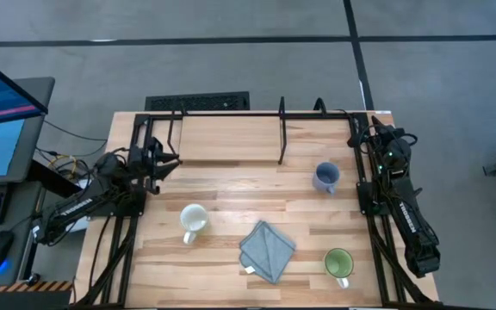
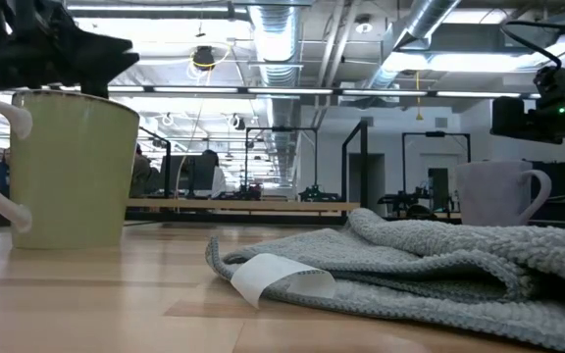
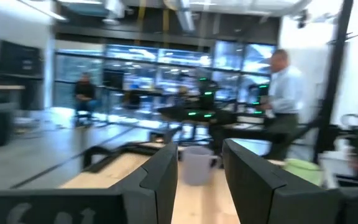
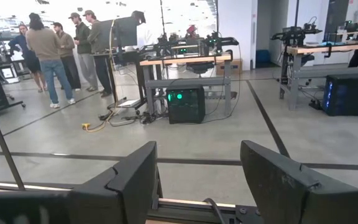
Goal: Stack small to large cups/mugs on shelf
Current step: Put the green mug on the shelf
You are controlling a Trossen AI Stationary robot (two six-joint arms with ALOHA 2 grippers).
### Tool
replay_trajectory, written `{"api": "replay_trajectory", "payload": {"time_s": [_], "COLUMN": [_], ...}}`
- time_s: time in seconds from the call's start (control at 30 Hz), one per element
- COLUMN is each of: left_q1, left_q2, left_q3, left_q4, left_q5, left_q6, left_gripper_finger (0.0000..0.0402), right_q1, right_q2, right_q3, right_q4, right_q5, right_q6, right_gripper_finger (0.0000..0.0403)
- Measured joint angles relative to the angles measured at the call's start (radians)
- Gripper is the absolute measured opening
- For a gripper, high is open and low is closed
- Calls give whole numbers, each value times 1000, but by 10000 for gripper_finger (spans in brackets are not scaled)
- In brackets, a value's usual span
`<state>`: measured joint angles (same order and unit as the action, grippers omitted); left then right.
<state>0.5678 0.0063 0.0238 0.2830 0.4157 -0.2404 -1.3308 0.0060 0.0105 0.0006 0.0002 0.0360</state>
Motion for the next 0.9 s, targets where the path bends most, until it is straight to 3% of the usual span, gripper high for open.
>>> {"api": "replay_trajectory", "payload": {"time_s": [0.23,0.43,0.63,0.9], "left_q1": [-43,-139,-272,-455], "left_q2": [0,0,0,29], "left_q3": [8,115,225,229], "left_q4": [-15,-144,-380,-400], "left_q5": [-88,-119,-365,-542], "left_q6": [-30,11,89,89], "left_gripper_finger": [119,119,119,119], "right_q1": [0,0,0,0], "right_q2": [0,0,0,0], "right_q3": [0,0,0,0], "right_q4": [0,0,0,0], "right_q5": [0,0,0,0], "right_q6": [0,0,0,0], "right_gripper_finger": [256,256,256,256]}}
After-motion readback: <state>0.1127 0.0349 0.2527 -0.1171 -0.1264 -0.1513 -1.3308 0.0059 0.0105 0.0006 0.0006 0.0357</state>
